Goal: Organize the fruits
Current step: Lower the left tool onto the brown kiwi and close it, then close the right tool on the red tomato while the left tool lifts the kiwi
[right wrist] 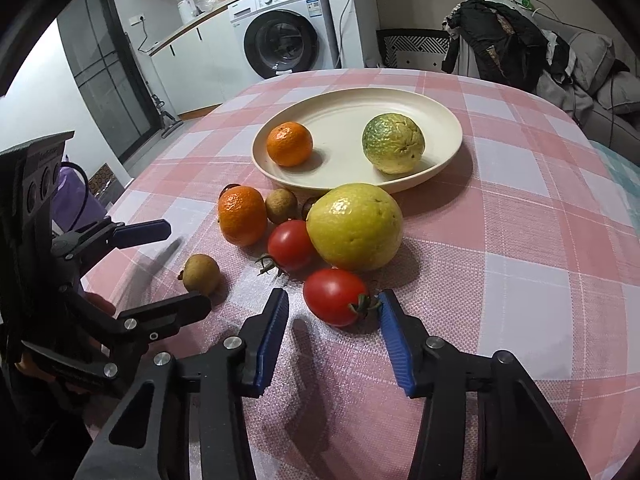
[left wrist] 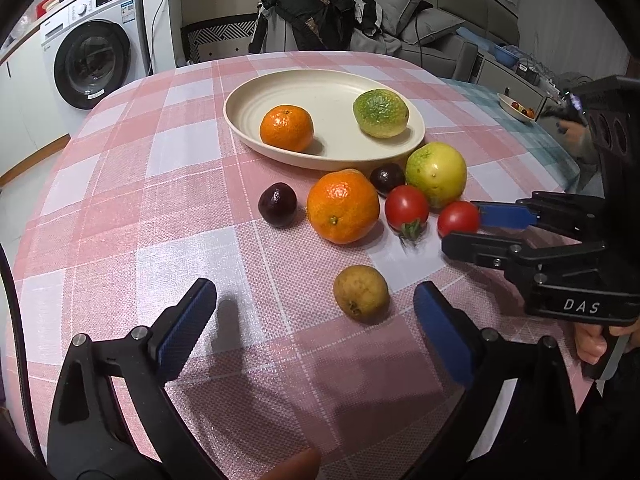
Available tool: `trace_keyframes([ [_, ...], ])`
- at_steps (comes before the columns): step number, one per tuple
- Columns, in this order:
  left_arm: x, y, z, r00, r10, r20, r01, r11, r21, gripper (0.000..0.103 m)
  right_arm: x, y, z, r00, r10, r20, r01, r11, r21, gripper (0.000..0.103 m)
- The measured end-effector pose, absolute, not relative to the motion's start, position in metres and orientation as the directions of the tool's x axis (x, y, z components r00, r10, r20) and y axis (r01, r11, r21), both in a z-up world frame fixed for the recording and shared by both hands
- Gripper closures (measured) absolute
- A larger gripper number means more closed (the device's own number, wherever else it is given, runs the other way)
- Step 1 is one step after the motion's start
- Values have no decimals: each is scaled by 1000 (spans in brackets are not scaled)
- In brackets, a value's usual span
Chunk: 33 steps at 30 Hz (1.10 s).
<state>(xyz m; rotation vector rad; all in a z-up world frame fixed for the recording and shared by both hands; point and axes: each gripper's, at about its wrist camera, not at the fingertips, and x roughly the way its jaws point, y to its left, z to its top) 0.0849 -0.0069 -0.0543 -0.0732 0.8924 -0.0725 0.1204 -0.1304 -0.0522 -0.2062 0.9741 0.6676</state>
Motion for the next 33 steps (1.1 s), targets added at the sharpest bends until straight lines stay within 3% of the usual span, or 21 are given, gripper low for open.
trace_keyframes([
  [4,86,-6,-54,624,-104,-775,38,994,-103,4,120,-128,-53,394,416,-819,-597,794,116,60],
  [13,85,-8,-59,605,-130,-785,58,991,-119,16,114,-132,-47,424,435,-795,-571,809,139,75],
  [21,82,-14,-57,606,-145,-782,88,989,-115,28,111,-134,-46,411,434,-801,-569,809,147,76],
  [27,82,-14,-56,612,-155,-776,101,988,-118,53,119,-135,-49,396,429,-812,-562,812,155,72],
  [30,81,-15,-55,610,-189,-769,127,982,-141,75,121,-132,-50,391,415,-822,-570,810,139,70],
  [33,80,-16,-55,609,-198,-768,135,980,-146,78,121,-128,-51,394,395,-830,-580,807,109,70],
])
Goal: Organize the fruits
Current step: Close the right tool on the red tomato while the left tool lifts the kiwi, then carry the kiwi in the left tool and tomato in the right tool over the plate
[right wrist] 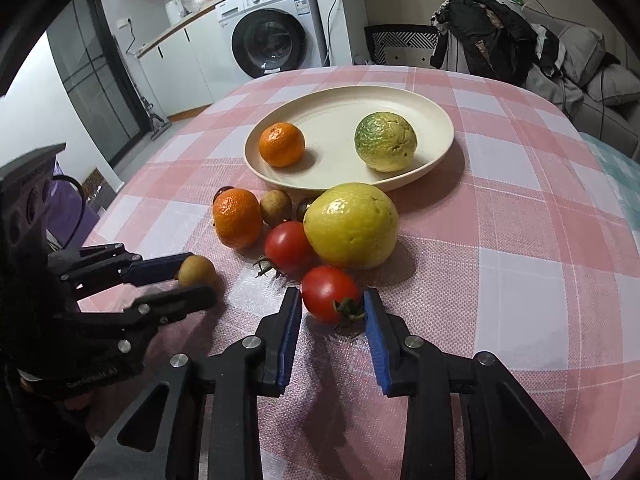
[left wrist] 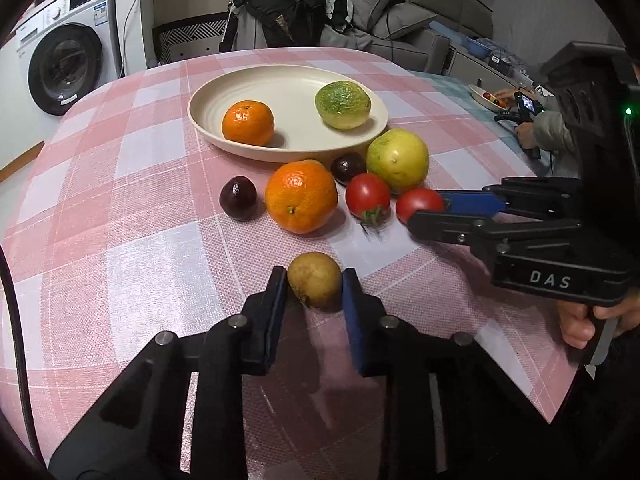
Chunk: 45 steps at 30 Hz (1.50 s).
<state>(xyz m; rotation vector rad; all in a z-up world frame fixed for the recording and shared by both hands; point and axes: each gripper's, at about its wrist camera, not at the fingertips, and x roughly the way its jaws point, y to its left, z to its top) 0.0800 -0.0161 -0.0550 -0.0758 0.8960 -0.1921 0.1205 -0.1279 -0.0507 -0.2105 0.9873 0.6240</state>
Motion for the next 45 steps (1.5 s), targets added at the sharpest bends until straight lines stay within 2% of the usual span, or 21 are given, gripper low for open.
trace_keyframes([
  [12,78,-10,-53,615,-214,-759,121,977,-177,78,116,-124,-53,388,411,-825,-594,796,117,73],
  [26,77,-6,-42,652,-197,-732,95,979,-179,78,106,-143,-31,456,490,-743,-586,794,164,73],
  [45,109,-18,18,755,-168,-634,105,985,-135,78,123,-150,2,505,534,-678,-593,785,177,73],
])
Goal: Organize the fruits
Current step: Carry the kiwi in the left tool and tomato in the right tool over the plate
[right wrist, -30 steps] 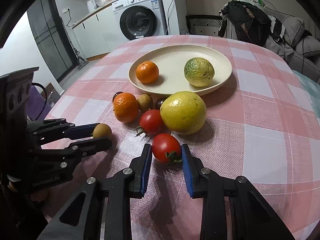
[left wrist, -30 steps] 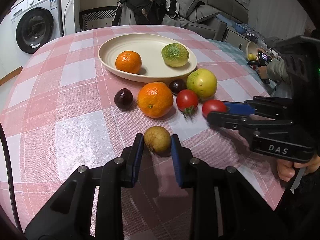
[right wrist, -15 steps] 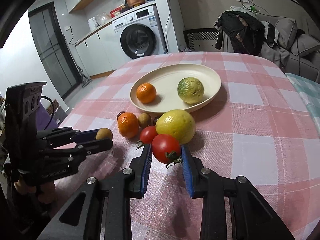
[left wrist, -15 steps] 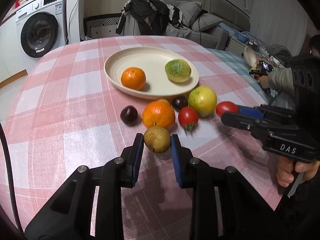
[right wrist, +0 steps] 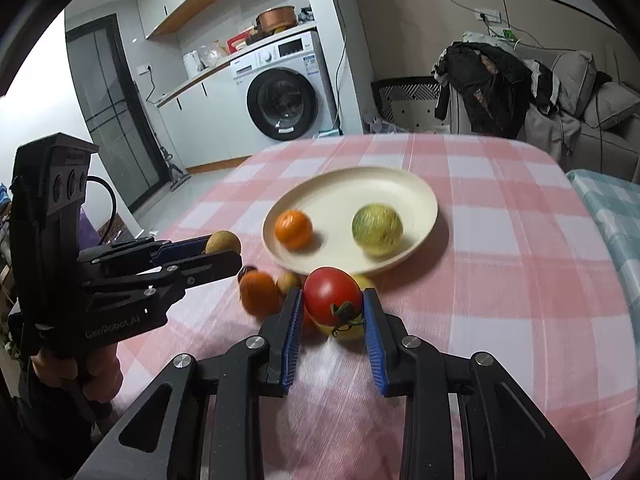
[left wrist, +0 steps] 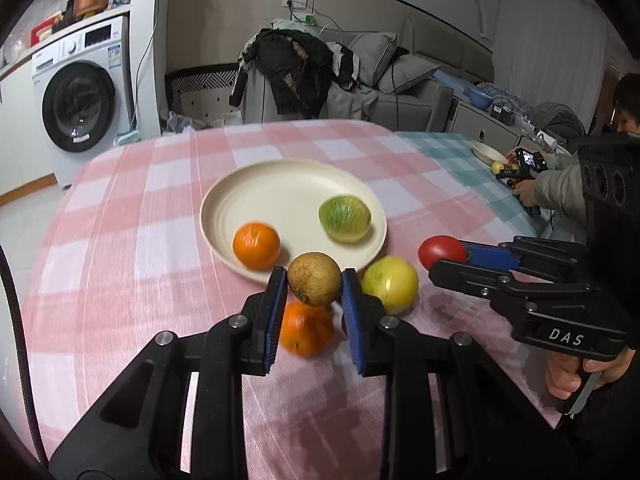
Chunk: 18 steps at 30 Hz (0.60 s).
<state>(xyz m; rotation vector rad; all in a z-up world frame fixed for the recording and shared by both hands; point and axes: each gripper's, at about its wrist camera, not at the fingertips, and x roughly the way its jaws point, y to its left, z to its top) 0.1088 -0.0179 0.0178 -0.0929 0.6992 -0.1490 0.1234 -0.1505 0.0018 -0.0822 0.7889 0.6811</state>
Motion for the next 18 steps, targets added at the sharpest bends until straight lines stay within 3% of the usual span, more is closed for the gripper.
trace_keyframes([
  [18,159,-14,3,751,-173,-637,112,985,-135,78,171,-139,2,497,529,-688,-565,799,206,73],
])
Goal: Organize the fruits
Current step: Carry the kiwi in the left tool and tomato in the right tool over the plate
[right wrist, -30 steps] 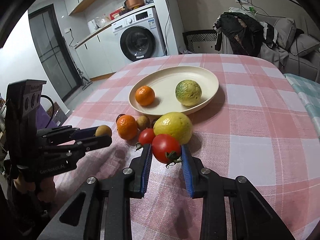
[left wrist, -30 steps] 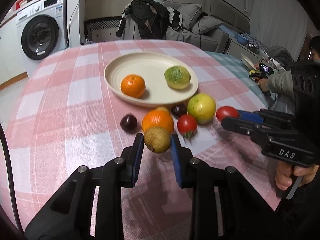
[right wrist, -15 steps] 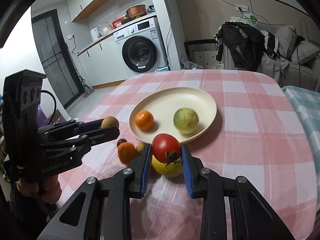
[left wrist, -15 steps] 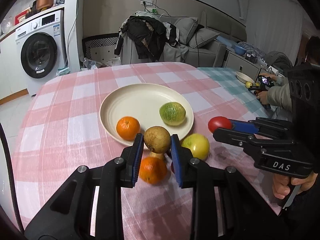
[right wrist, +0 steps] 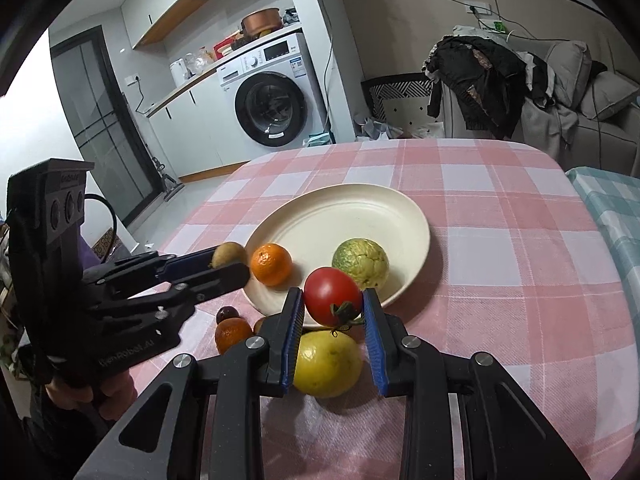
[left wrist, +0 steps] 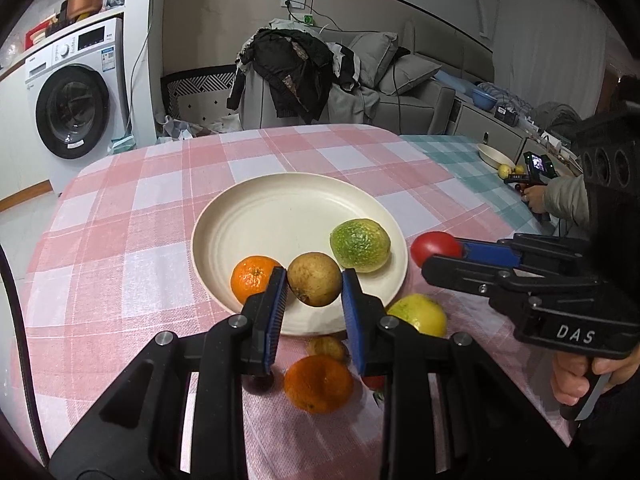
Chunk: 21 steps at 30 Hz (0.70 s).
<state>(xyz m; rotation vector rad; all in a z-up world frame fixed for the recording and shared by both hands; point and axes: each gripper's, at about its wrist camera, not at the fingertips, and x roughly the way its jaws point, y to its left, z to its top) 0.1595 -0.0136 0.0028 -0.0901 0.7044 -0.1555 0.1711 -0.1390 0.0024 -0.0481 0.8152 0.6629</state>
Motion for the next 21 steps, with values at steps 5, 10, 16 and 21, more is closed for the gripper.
trace_keyframes([
  [5,169,-12,-9,750,-172,-639,108,984,-139,78,178,-127,-3,480,527,-701,-575,793,203,73],
  [10,174,-11,-20,748,-187,-637,108,981,-161,78,184,-120,-8,465,524,-713,-585,787,197,73],
  [16,181,-9,-29,736,-181,-652,95,982,-164,78,190,-116,-13,449,525,-723,-600,777,192,73],
  [21,183,-8,-33,727,-170,-665,85,984,-158,78,198,-109,-18,438,513,-738,-600,778,185,73],
])
